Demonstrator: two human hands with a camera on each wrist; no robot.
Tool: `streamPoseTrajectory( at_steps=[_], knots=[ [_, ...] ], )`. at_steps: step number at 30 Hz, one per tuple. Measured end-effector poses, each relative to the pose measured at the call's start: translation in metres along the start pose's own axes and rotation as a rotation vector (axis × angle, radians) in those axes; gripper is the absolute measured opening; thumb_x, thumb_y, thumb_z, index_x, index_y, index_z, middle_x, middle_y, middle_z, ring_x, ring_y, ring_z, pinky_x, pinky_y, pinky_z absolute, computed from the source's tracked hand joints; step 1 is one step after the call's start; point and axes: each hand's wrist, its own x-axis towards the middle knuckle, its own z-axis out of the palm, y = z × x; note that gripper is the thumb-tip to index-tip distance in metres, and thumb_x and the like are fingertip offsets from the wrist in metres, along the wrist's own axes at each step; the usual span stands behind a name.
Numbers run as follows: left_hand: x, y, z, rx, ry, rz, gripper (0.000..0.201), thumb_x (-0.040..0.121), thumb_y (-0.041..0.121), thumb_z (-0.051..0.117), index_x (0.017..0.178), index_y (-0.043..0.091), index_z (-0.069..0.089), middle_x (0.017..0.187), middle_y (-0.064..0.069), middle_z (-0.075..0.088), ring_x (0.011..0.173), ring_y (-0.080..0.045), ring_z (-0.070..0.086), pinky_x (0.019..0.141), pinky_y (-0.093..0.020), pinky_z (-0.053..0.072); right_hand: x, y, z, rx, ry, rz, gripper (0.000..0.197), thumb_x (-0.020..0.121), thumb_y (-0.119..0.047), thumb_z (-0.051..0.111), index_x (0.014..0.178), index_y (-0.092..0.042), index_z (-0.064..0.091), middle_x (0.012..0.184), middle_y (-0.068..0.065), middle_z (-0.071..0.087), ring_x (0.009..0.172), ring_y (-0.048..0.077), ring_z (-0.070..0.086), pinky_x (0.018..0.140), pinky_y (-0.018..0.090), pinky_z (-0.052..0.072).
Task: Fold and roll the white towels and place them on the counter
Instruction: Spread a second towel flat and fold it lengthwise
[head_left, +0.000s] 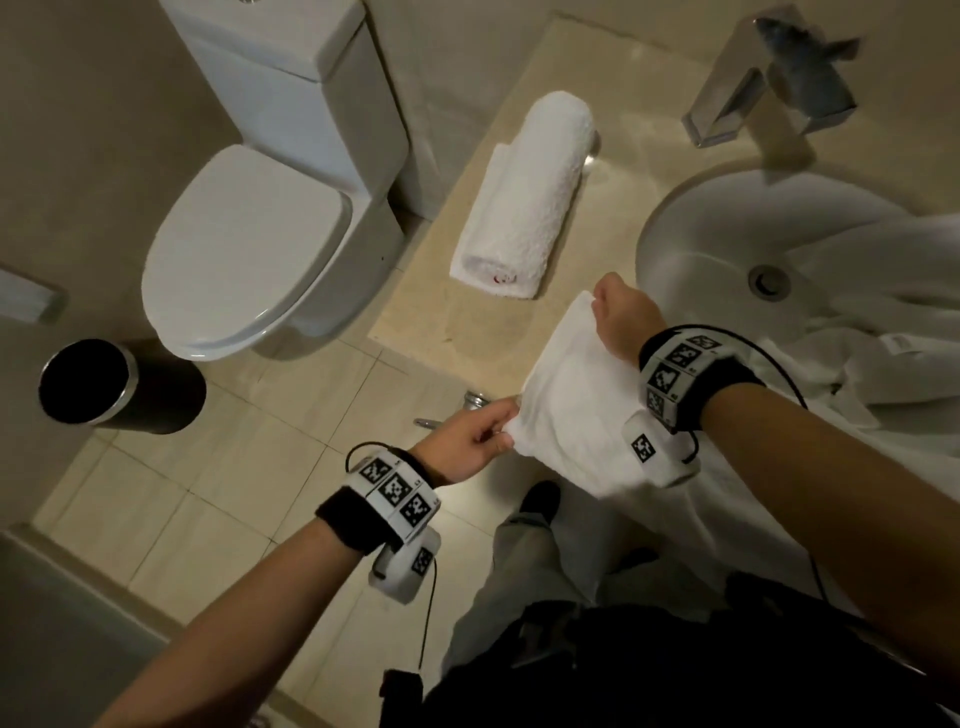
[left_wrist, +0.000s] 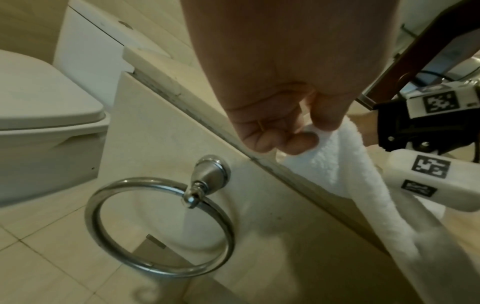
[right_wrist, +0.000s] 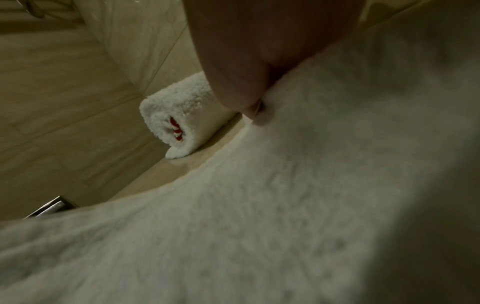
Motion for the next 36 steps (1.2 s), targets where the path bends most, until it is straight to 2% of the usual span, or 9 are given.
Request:
streamPoseTrajectory(
  at_steps=[3,6,11,14,18,22,28,31,36],
  knots=[
    [-0.005,0.001,0.003,0.103,-0.021,-0.095,0.018,0.098,0.01,0.042,0.103,0.026,0.036,0.067,0.014,0.047,0.057,0.002,0.05,0.057,-0.01,0.039,-0.003,0.001,0.001,0.063,0.053,-0.016,0.022,0.095,-0.006,0.041,0.11,0.007,0.05,0.108,0.031,0.057,0.1,0.04,0.054,0.08,0.039,0.036],
    [-0.01,-0.004,0.007,0.088,0.008,-0.175,0.006,0.098,0.012,0.041,0.097,0.017,0.039,0.065,0.005,0.047,0.055,-0.012,0.049,0.056,-0.022,0.04,-0.009,0.004,0.005,0.124,0.108,-0.022,0.019,0.092,-0.002,0.043,0.102,0.011,0.053,0.104,0.032,0.056,0.098,0.04,0.052,0.08,0.039,0.033],
    [-0.007,-0.006,0.013,0.107,0.091,-0.16,0.011,0.098,0.012,0.041,0.105,0.008,0.049,0.089,-0.009,0.058,0.085,-0.023,0.054,0.076,-0.034,0.043,-0.015,0.006,0.005,0.25,0.18,0.036,0.04,0.081,-0.023,0.036,0.094,0.01,0.056,0.102,0.029,0.056,0.095,0.038,0.052,0.079,0.037,0.034],
    [-0.007,-0.008,0.016,0.291,0.098,-0.162,0.023,0.099,0.019,0.04,0.107,0.002,0.054,0.092,-0.015,0.063,0.083,-0.028,0.058,0.072,-0.035,0.044,-0.016,0.011,0.004,0.213,0.172,0.08,0.024,0.089,-0.014,0.047,0.095,0.005,0.059,0.101,0.025,0.06,0.096,0.037,0.054,0.08,0.037,0.039],
    [-0.014,-0.022,0.015,0.284,0.083,-0.187,0.019,0.096,0.021,0.047,0.088,0.006,0.055,0.071,-0.001,0.053,0.057,-0.008,0.045,0.06,-0.026,0.032,-0.018,0.011,0.005,0.28,0.178,0.027,0.029,0.08,-0.027,0.052,0.088,-0.003,0.065,0.079,0.011,0.058,0.078,0.027,0.052,0.074,0.034,0.043],
    [-0.019,-0.032,0.015,0.128,0.079,-0.24,0.019,0.095,0.018,0.049,0.099,0.005,0.062,0.087,-0.005,0.063,0.046,0.002,0.049,0.057,-0.019,0.04,-0.016,0.0,0.012,0.342,0.175,-0.057,0.018,0.086,-0.018,0.06,0.091,-0.002,0.067,0.076,0.003,0.055,0.076,0.016,0.05,0.069,0.023,0.036],
    [-0.02,-0.035,0.015,-0.006,0.11,-0.38,0.029,0.094,0.022,0.052,0.077,-0.001,0.053,0.065,-0.001,0.051,0.039,0.001,0.049,0.055,-0.017,0.041,-0.003,-0.009,0.016,0.091,0.088,-0.058,0.02,0.094,-0.026,0.05,0.1,-0.009,0.059,0.088,0.013,0.062,0.087,0.032,0.057,0.07,0.033,0.04],
    [-0.017,-0.035,0.013,0.008,0.138,-0.445,0.03,0.094,0.023,0.051,0.067,0.011,0.05,0.053,0.0,0.048,0.035,0.002,0.046,0.054,-0.021,0.039,0.002,-0.014,0.014,-0.09,0.048,-0.078,0.021,0.097,-0.031,0.042,0.101,-0.013,0.051,0.093,0.015,0.062,0.086,0.034,0.057,0.067,0.032,0.035],
    [-0.003,-0.008,0.008,0.3,0.259,-0.387,0.016,0.089,0.017,0.051,0.103,0.009,0.053,0.095,-0.005,0.058,0.085,-0.02,0.057,0.076,-0.032,0.047,0.007,-0.029,0.012,-0.19,-0.024,0.061,0.029,0.098,-0.034,0.036,0.112,-0.01,0.044,0.11,0.018,0.06,0.102,0.036,0.058,0.08,0.038,0.04]
  ],
)
